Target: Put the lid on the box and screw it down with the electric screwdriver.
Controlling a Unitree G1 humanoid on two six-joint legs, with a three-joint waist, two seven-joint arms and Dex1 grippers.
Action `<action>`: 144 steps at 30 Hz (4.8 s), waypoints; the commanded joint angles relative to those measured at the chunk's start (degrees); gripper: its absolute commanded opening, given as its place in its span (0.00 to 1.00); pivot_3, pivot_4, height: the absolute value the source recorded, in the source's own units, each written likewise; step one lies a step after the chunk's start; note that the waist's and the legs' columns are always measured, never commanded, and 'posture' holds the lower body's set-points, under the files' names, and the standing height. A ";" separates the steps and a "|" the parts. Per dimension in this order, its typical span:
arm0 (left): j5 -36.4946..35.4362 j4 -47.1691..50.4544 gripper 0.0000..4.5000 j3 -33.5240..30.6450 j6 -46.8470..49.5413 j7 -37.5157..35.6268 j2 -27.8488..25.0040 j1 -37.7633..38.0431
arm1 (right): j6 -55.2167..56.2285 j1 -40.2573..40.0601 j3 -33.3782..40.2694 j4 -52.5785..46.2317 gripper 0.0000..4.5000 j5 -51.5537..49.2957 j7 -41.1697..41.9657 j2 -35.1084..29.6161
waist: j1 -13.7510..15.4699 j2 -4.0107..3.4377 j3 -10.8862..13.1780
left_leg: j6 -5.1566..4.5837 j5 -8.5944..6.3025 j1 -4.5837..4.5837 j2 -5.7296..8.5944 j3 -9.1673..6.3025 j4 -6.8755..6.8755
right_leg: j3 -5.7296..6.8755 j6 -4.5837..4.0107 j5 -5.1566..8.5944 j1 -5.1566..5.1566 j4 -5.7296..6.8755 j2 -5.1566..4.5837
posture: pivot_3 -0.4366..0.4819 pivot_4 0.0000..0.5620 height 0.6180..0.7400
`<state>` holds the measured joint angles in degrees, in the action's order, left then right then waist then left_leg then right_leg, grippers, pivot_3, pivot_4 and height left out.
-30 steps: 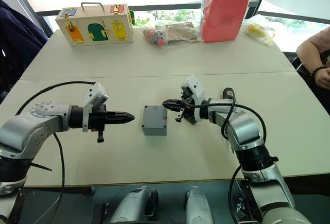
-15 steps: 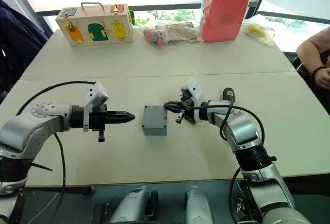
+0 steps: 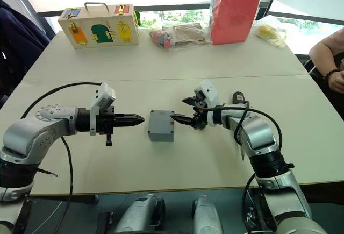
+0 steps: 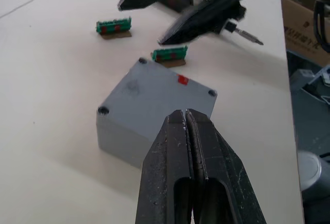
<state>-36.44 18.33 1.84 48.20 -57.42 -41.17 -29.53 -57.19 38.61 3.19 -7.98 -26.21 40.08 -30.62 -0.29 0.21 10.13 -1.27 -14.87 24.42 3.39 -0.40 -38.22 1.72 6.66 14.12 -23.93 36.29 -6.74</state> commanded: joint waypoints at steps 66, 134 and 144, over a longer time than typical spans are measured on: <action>7.66 -8.40 0.00 3.82 -9.58 -0.64 1.27 -2.28 | -8.16 0.95 17.16 -18.36 0.40 -34.38 -13.70 14.92 | -0.43 0.14 -0.11 | -0.31 -0.16 0.11 -0.07 0.13 0.01 | -0.11 -0.02 -0.02 -0.15 0.07 0.15 | 0.48 0.27 1.00; 17.79 -8.85 0.00 13.85 -9.67 -1.35 6.79 -0.33 | 36.74 -18.74 -10.85 2.90 0.40 7.59 -11.09 17.26 | -0.30 0.09 -1.51 | -0.47 -0.30 -1.15 -0.12 0.02 0.20 | -0.11 -0.03 0.07 0.86 -0.21 0.21 | 0.48 0.27 1.00; 17.55 -7.95 0.00 13.83 -8.76 -1.24 6.40 0.03 | 36.77 -19.66 -10.27 1.36 0.40 6.71 -11.00 17.70 | -0.29 0.08 -1.54 | -0.48 -0.31 -1.15 -0.12 0.01 0.23 | -0.11 -0.04 0.08 0.85 -0.23 0.19 | 0.48 0.27 1.00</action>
<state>-19.22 9.45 15.04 38.65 -58.73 -34.22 -29.99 -17.70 22.03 -5.75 -10.02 -21.14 29.17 -12.31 -0.58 0.28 8.58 -1.75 -15.18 23.27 3.28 -0.38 -37.99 1.61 6.62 14.20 -23.07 36.06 -6.56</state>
